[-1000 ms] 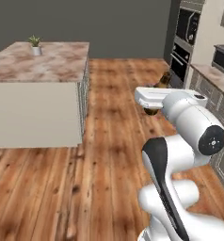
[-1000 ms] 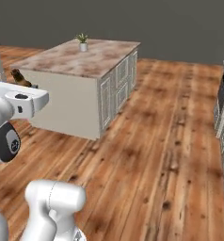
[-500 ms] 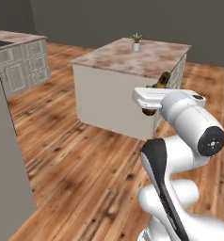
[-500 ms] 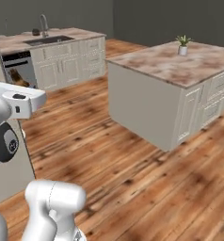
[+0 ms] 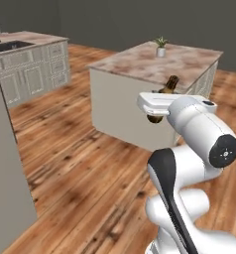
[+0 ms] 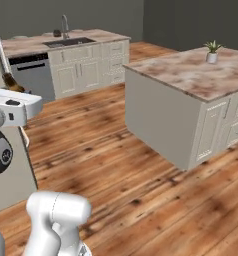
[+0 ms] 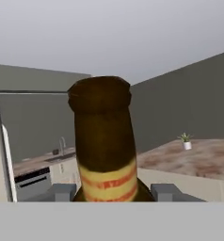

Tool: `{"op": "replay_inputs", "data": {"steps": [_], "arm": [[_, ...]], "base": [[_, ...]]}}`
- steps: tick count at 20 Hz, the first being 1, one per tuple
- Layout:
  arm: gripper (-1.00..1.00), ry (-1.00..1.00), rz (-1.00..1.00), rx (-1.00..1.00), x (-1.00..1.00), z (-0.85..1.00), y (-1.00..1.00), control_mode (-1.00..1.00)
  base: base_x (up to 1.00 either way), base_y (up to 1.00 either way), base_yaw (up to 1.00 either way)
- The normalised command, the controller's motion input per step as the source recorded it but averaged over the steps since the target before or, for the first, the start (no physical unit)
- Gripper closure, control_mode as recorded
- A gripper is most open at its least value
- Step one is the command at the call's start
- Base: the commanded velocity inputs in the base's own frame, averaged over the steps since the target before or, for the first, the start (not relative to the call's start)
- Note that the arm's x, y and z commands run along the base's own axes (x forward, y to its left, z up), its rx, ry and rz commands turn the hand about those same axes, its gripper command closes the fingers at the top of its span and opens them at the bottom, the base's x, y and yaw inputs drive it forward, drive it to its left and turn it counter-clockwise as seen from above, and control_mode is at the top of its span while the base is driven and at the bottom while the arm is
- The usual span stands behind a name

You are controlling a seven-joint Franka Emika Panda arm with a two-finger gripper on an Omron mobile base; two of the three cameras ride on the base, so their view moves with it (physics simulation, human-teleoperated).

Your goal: Open the cabinet directly in front. Then move the beer and the mug to the dining counter with the jar on it.

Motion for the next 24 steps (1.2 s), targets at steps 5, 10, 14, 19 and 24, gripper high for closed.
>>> {"op": "replay_inputs", "data": {"steps": [5, 10, 14, 19, 24], "arm": [[1.0, 0.0, 0.0, 0.0, 0.0, 0.0, 0.0, 1.0], [1.0, 0.0, 0.0, 0.0, 0.0, 0.0, 0.0, 1.0], [1.0, 0.0, 0.0, 0.0, 0.0, 0.0, 0.0, 1.0], [1.0, 0.0, 0.0, 0.0, 0.0, 0.0, 0.0, 1.0], [1.0, 0.0, 0.0, 0.0, 0.0, 0.0, 0.0, 1.0]], "base": [[1.0, -1.0, 0.27], [0.96, -0.79, 0.42], [0.54, -0.36, 0.68], [0.36, -0.34, 0.71], [0.35, -0.85, 0.47]]}}
